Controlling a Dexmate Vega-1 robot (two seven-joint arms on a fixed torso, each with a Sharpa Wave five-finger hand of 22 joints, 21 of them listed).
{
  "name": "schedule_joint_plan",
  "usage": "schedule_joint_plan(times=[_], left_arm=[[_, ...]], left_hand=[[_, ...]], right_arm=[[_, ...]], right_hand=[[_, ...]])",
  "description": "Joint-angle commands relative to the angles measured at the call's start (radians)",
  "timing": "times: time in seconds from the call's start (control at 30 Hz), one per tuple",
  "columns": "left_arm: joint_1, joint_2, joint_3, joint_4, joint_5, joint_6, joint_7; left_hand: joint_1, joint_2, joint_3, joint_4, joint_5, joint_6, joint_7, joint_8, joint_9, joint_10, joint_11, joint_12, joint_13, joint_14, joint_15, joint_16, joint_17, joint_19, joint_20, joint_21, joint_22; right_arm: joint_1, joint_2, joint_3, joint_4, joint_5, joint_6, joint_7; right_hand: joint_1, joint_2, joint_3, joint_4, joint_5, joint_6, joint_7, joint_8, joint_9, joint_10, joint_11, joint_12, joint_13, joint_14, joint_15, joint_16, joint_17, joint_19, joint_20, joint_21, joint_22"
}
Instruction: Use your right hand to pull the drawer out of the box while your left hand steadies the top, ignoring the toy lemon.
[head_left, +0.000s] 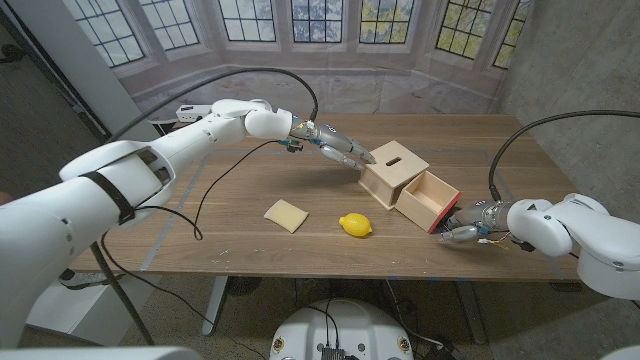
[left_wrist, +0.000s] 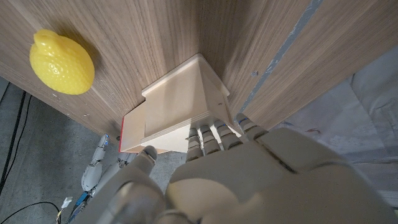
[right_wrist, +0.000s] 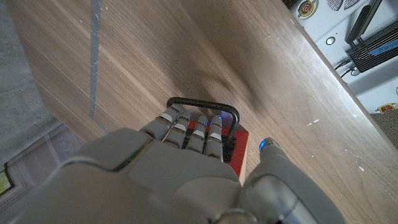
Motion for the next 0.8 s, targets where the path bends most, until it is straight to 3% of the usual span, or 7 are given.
schedule_joint_plan(times=[0.03,0.8], left_arm=[[0.020,0.016,-0.015,-0.046,-0.009,0.018,-0.020],[0.041,0.032,-0.037,-0.089,-0.008,0.027,-0.033]], left_hand=[[-0.011,0.000,0.001,-0.005,0.004,-0.004,-0.006,-0.004,0.002,0.009,0.001,0.007,0.005,0.011,0.006,0.008,0.005,0.003,0.004,0.003,0.001],[-0.013,0.000,0.001,-0.006,0.005,-0.004,-0.006,-0.003,0.002,0.009,0.001,0.006,0.005,0.011,0.008,0.008,0.005,0.004,0.005,0.003,0.001]], right_arm=[[-0.088,0.089,0.084,-0.005,-0.099,0.034,0.071],[-0.124,0.244,0.139,-0.024,-0.258,0.121,0.179]], right_hand=[[-0.007,-0.001,0.006,-0.004,0.008,0.000,0.000,-0.001,0.002,-0.005,-0.003,0.003,0.002,-0.002,-0.058,0.003,0.002,0.003,-0.010,-0.003,0.001],[-0.009,-0.002,0.007,-0.005,0.009,0.000,-0.001,0.000,0.002,-0.007,-0.005,0.003,0.002,-0.003,-0.058,0.003,0.002,0.002,-0.010,-0.003,0.001]])
